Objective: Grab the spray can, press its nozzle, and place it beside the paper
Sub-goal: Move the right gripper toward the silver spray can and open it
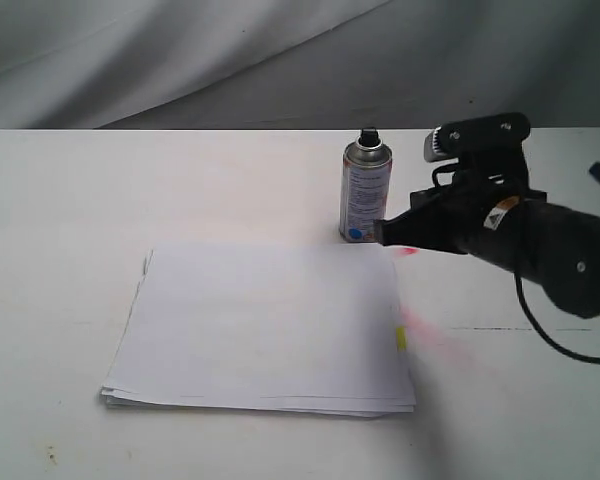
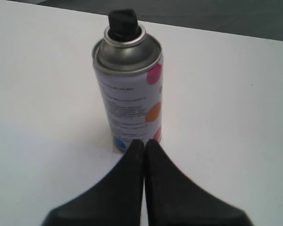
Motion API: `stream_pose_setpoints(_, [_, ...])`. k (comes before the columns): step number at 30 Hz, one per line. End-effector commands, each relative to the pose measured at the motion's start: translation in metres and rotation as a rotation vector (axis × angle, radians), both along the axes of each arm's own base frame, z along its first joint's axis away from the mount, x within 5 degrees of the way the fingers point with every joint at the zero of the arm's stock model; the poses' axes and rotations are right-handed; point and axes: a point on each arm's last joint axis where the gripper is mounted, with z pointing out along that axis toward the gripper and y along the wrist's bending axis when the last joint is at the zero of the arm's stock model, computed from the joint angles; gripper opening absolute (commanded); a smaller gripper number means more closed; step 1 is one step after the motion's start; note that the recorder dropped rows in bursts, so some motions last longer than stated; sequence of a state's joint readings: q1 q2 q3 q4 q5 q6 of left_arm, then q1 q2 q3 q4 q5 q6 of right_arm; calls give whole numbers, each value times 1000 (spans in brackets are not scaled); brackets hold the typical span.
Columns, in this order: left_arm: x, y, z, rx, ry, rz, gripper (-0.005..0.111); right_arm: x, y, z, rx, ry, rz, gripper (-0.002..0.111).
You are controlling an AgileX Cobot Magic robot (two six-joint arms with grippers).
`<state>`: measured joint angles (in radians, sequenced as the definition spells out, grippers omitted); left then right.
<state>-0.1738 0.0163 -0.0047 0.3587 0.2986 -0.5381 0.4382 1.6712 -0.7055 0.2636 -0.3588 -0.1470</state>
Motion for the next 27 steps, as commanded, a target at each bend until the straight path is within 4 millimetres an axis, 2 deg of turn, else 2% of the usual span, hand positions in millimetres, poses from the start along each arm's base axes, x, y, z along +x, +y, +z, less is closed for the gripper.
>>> stream_pose_setpoints(1, [0,0,-1,4,-5,-5,6,5,10,-22,57,-77,65,0])
stream_pose_setpoints(10, [0,0,-1,4,-5,-5,6,15,13,-53,90,-146,53,0])
stream_pose_setpoints(15, [0,0,-1,4,-5,-5,6,16,13,-61,92,-163,53,0])
stream_pose_setpoints(21, [0,0,-1,4,-5,-5,6,16,14,-62,85,-164,66,0])
stream_pose_setpoints(24, [0,0,-1,4,-5,-5,6,15,15,-62,75,-168,86,9])
stream_pose_setpoints(27, [0,0,-1,4,-5,-5,6,15,16,-62,42,-181,116,33])
